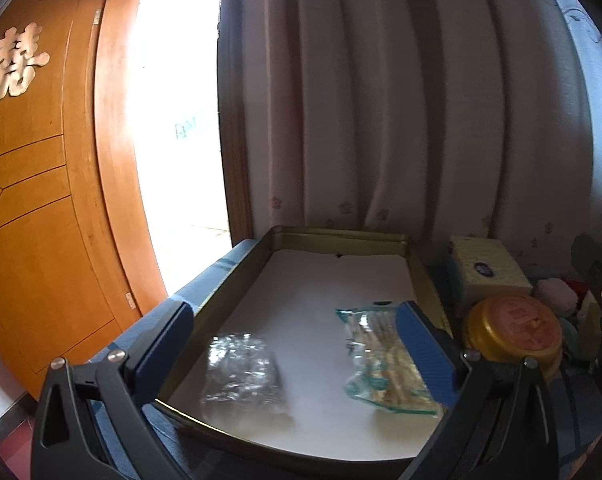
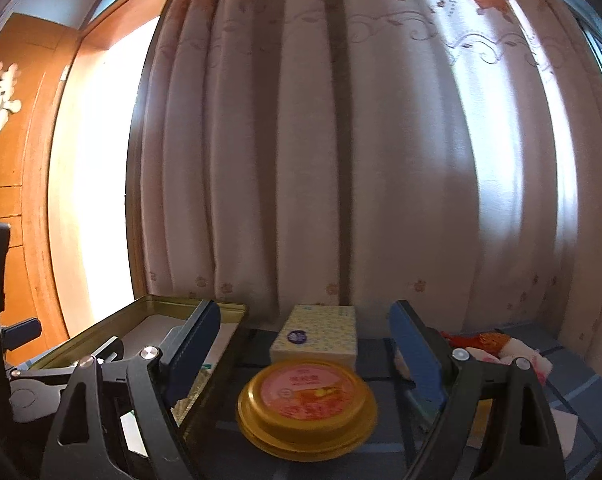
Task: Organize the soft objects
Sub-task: 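Open both tools to drop the bag and swab pack into the tray, then grasp the white sponge with the right tool while the left tool grasps the yellow sponge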
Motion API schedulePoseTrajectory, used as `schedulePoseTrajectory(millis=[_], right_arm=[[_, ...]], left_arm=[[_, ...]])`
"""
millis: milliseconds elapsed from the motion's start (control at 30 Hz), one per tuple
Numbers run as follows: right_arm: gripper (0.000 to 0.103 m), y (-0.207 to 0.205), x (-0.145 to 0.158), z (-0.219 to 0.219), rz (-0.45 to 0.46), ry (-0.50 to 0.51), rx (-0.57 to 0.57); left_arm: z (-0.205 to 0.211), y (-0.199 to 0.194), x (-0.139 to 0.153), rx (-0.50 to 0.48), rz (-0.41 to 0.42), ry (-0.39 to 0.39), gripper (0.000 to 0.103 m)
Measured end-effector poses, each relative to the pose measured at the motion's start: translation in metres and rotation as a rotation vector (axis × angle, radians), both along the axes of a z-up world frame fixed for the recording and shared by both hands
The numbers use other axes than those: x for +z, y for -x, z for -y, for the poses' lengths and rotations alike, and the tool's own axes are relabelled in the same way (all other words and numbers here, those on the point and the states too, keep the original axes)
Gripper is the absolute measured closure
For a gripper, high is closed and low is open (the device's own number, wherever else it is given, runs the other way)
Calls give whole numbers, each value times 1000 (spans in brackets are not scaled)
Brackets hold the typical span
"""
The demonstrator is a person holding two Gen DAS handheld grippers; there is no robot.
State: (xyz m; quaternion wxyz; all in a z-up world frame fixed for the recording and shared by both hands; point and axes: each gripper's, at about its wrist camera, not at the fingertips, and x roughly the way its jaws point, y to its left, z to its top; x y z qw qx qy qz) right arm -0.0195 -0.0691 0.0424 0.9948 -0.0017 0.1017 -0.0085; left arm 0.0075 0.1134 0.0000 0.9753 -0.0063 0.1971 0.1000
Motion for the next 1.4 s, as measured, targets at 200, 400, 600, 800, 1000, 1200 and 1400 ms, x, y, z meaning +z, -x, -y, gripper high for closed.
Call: schedulePoseTrajectory(millis=[200, 400, 600, 800, 1000, 1200, 1400], right_arm=[[15, 8, 1, 14, 16, 14, -25], [15, 17, 2, 37, 23, 27, -73], [15, 29, 1, 70, 24, -8, -145], [15, 37, 3, 98, 12, -4, -199], [15, 45, 2, 124, -19, -6, -248], [15, 57, 3, 147, -20, -1, -283], [15, 65, 2, 181, -49, -19, -332]], left_arm=[[25, 2, 1, -59, 6, -8, 1], [49, 6, 1, -118, 7, -18, 1], [69, 5, 0, -154, 13, -27, 1], [93, 11, 0, -200, 21, -34, 1], [115, 15, 0, -248, 20, -42, 1], [138, 17, 0, -296, 18, -60, 1], [156, 16, -1, -344, -7, -52, 1]])
